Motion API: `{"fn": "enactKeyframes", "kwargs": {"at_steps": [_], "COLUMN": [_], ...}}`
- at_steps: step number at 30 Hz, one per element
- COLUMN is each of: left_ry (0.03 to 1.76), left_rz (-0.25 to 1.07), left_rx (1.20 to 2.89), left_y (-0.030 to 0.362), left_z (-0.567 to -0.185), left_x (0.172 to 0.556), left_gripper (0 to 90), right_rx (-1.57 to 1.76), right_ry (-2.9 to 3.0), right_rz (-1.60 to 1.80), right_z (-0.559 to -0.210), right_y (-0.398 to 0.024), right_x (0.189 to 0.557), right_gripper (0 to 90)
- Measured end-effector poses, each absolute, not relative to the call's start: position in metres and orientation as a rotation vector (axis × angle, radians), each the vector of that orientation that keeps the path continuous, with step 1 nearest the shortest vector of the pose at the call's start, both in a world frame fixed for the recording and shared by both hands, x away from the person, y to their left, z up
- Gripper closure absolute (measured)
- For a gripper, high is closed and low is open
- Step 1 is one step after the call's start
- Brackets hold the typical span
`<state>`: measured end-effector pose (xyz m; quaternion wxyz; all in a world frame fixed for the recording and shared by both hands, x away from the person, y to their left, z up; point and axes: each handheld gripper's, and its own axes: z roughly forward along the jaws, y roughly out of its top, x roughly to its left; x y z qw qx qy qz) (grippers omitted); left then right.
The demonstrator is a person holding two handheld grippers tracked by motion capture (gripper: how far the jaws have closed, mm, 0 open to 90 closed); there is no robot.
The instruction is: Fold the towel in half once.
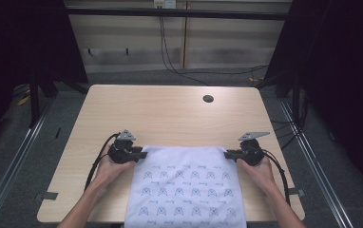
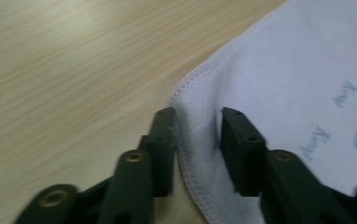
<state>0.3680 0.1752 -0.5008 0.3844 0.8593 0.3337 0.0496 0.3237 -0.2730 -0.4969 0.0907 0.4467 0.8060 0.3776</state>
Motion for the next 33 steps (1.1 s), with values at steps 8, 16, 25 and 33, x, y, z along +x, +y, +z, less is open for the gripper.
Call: {"fn": "enactKeyframes", "kwargs": {"at_steps": [8, 16, 25, 33], "left_ry": [0.876, 0.870, 0.883, 0.891], "left_rz": [0.076, 0.096, 0.191, 0.244], "left_rx": [2.137, 1.996, 1.863, 1.820], "left_y": [0.185, 0.199, 0.212, 0.205], "left_z": [-0.497, -0.470, -0.415, -0.385], "left_x": [0.369, 0.375, 0.400, 0.429], "left_gripper": [86.9, 87.0, 87.0, 87.1], "right_rx": [1.354, 1.308, 1.275, 1.252], "right_ry": [2.371, 2.307, 2.187, 2.123], "right_rz": [1.195, 1.291, 1.349, 1.355], "right_z": [-0.488, -0.454, -0.401, -0.369], "right_y": [-0.277, -0.278, -0.278, -0.278], "right_x": [0.322, 0.337, 0.382, 0.405], "right_gripper": [83.7, 84.4, 84.7, 85.0]}}
